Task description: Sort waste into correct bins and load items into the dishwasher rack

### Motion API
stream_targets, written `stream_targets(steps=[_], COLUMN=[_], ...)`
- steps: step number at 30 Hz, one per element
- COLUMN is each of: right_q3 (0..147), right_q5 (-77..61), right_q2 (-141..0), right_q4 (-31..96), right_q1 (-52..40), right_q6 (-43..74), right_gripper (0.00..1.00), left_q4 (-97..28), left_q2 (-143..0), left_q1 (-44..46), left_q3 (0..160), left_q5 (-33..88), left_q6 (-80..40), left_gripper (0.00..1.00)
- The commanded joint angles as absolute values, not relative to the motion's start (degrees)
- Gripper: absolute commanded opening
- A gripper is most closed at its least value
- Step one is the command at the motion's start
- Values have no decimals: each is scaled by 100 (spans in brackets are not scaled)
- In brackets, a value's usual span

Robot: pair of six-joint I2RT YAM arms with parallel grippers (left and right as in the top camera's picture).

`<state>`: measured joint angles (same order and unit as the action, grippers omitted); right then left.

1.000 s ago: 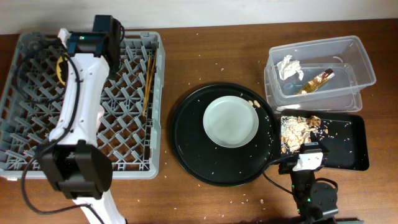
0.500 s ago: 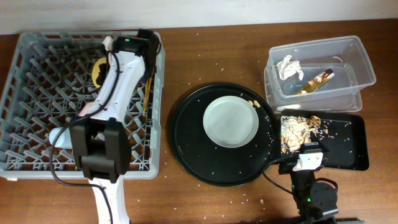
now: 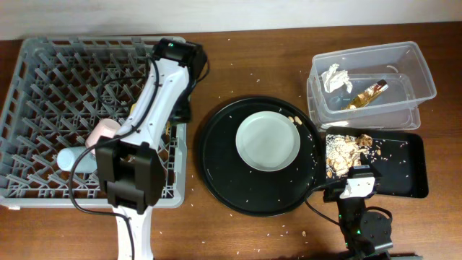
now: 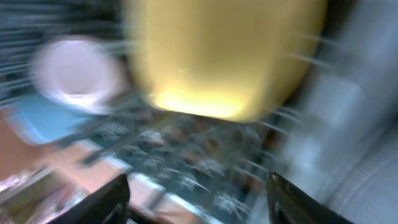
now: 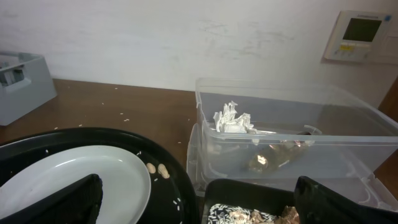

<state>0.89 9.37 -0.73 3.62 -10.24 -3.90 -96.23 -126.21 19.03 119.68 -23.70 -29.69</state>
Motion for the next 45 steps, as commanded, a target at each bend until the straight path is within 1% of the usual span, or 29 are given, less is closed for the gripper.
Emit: stream_targets(steps=[1,3,6,7,9,10,11,12,14,16,17,18,19,22,25,26,29,32,34,35,37,40,45], right_q3=[32,32,32,32,32,32,32,32,32,32,32,32,32,32,32,32,32,32,32,32,32,32,32], right_q5=[923,923,926,926,926,923,923,923,926,926,923,926,926,926,926,926,926,926,926,926,926,926,923], right_q2=[-43,-43,-43,-43,-43,-43,-43,-43,-43,-43,-43,-43,-43,-43,-43,-43,-43,-43,-43,-43,-43,-43,-43], right_q4=[364,366,366,366,366,366,364,364,364,364,364,366,364,366,366,366,364,366,366,364,366,364,366], right_q1=[-1011,-1011,-1011,-1011,-1011,-1011,-1011,-1011,-1011,-1011,-1011,-1011,-1011,-1011,-1011,-1011,-1011,-1011,-1011,-1011,-1011,-1011,-1011], right_q6=[-408,-408,-408,-408,-408,-408,-408,-408,-408,-408,-408,-408,-408,-408,-408,-408,-408,-408,-408,-408,-408,-408,-408], right_gripper=[98,98,98,98,98,98,99,98,98,98,98,98,98,98,98,98,98,98,98,98,98,98,98], left_q4=[-9284,-8796,-8009,-7575,-7037,-6292,-5916,-5671,-5328,-5078,-5087,-5109,-5168,-5627,-6595,-6960,-7476,-7594,-7614,-7590,-7498,-7297,-6984], left_q2=[-12258,-12278,-12278,-12278,-12278,-12278,-12278,-12278,-12278,-12278,-12278,-12278,-12276,-12189,-11692,-11415,-10687,-10261,-10296,-10326,-10414,-10610,-10967], left_q1=[2346,2687,3114,3240,3301,3299,3282,3229,3098,3017,2974,2923,2875,2587,2032,1785,1166,692,460,360,174,-235,-388], left_q3=[12285,12158,11548,11037,10477,9830,9485,9238,8823,8569,8565,8565,8565,8803,9795,10294,11266,11321,11314,11314,11314,11312,11312], left_q5=[-357,370,591,801,980,1033,1007,1011,1017,1247,1284,1382,1511,1682,1612,1234,-622,-3415,-4545,-4840,-5096,-5129,-5129], left_q6=[-1997,-1667,-1664,-1695,-1717,-1704,-1702,-1704,-1704,-1704,-1704,-1704,-1706,-1706,-1614,-1616,-1614,-1614,-1614,-1614,-1612,-1474,-1444], left_gripper=[76,76,77,77,75,70,64,60,59,45,34,19,0,0,0,0,0,0,0,0,0,0,0])
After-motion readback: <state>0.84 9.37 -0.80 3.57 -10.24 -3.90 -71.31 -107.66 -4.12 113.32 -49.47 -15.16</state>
